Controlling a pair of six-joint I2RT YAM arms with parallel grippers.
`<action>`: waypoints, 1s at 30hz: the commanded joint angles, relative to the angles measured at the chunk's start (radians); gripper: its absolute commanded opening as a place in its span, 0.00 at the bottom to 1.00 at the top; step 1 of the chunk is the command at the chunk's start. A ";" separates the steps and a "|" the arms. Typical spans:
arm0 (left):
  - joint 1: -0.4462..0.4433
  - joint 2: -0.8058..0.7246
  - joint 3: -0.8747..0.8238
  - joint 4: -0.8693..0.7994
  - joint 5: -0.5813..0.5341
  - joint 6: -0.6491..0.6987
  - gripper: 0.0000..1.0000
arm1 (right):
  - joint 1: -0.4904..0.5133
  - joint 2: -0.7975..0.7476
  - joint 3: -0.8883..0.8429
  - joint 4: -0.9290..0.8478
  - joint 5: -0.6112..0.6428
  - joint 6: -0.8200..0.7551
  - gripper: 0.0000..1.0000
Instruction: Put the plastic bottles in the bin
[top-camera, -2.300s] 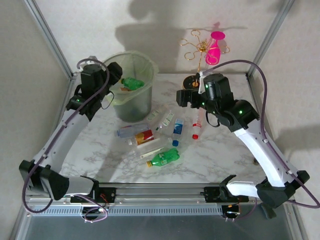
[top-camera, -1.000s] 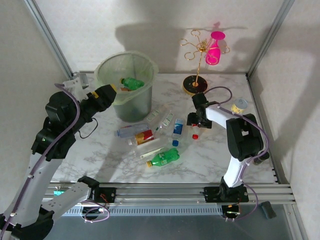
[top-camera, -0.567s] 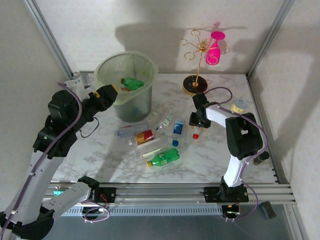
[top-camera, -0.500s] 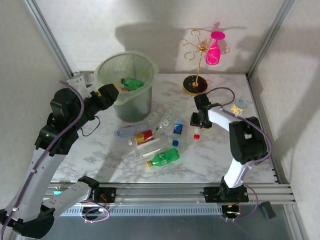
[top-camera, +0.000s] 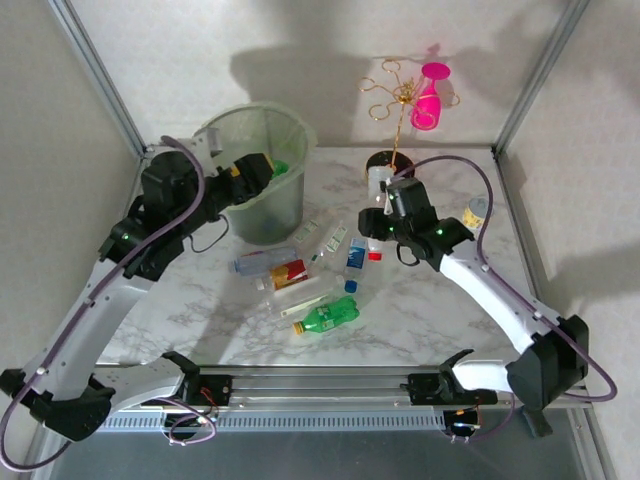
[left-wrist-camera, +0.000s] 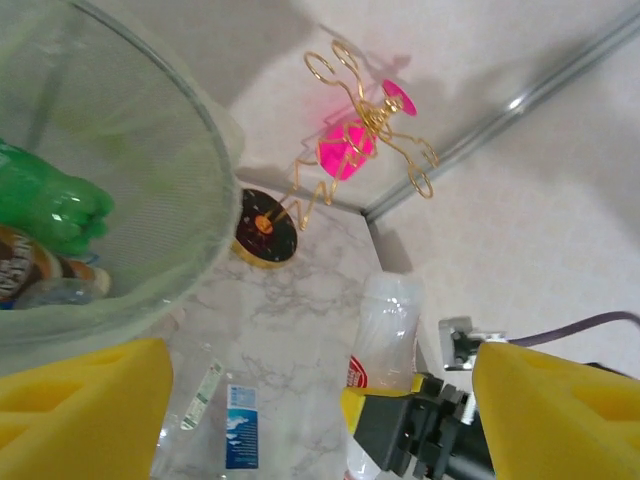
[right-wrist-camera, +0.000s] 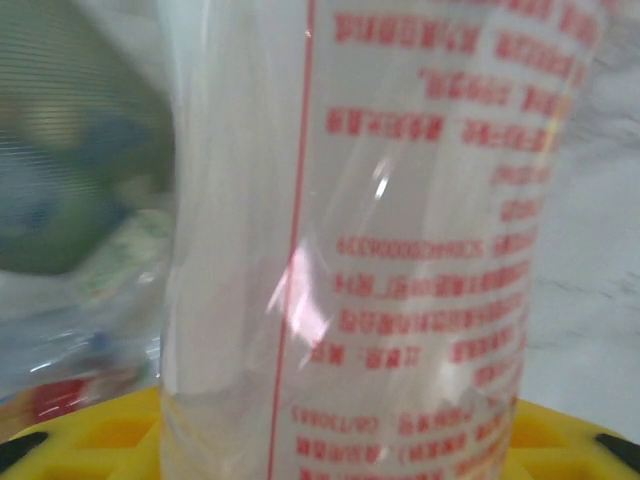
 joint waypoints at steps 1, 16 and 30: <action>-0.052 0.045 0.038 0.034 -0.027 0.024 0.82 | 0.021 -0.042 0.065 0.032 -0.152 -0.039 0.52; -0.123 0.221 0.035 0.237 0.294 0.014 0.83 | 0.147 -0.083 0.143 -0.012 -0.353 -0.087 0.52; -0.180 0.303 0.043 0.336 0.405 0.002 0.63 | 0.147 -0.118 0.160 -0.021 -0.373 -0.075 0.52</action>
